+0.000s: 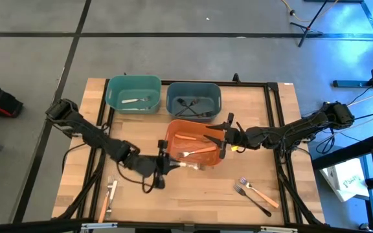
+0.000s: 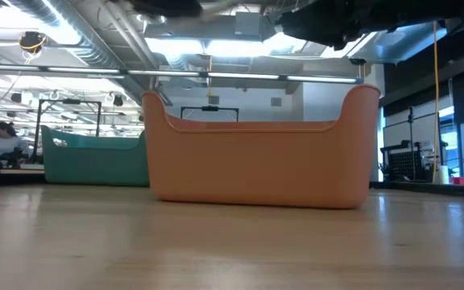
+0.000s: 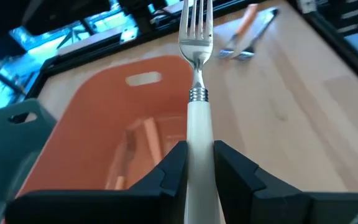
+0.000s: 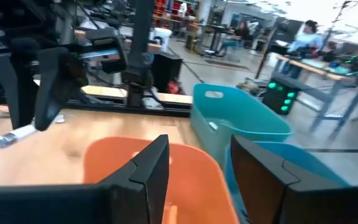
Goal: Sort silverware by color (type)
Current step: Put the white fork into the green bin
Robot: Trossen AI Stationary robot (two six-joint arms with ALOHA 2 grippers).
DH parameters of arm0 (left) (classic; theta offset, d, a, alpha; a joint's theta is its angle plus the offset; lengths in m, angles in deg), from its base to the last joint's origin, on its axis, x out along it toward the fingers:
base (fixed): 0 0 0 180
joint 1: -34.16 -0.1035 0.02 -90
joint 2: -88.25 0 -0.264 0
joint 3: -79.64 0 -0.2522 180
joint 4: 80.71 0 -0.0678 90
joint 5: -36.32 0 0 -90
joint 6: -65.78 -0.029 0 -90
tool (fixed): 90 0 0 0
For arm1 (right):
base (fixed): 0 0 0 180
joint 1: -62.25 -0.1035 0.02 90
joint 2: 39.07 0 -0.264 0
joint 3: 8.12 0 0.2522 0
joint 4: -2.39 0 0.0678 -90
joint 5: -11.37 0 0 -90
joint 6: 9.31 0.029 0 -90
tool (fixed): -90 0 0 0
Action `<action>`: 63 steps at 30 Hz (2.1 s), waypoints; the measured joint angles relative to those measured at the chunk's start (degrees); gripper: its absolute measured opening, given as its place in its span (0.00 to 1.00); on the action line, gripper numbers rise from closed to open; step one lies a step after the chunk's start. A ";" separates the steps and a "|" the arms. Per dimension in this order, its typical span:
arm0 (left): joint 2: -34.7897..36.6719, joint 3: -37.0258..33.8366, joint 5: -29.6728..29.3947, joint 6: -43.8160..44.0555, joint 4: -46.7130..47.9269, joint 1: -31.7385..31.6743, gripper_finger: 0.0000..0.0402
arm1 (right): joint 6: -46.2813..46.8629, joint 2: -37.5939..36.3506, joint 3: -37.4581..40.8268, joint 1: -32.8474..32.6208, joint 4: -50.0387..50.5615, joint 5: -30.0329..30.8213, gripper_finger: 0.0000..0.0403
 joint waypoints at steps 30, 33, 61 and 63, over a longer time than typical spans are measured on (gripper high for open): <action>-0.55 0.09 29.99 -12.82 -2.14 -23.49 0.15 | -14.00 -0.02 0.00 6.21 0.15 15.53 0.40; -0.55 0.09 30.24 -13.80 -2.02 -24.45 0.15 | -11.73 -0.02 0.00 8.46 0.38 13.75 0.40; -0.55 -3.93 32.23 -11.44 -2.46 -25.91 0.15 | 0.03 -0.02 0.00 10.91 4.71 13.85 0.40; -0.55 -4.31 32.24 -11.44 -3.52 -25.89 0.15 | 0.05 -0.02 0.00 10.91 4.84 13.86 0.40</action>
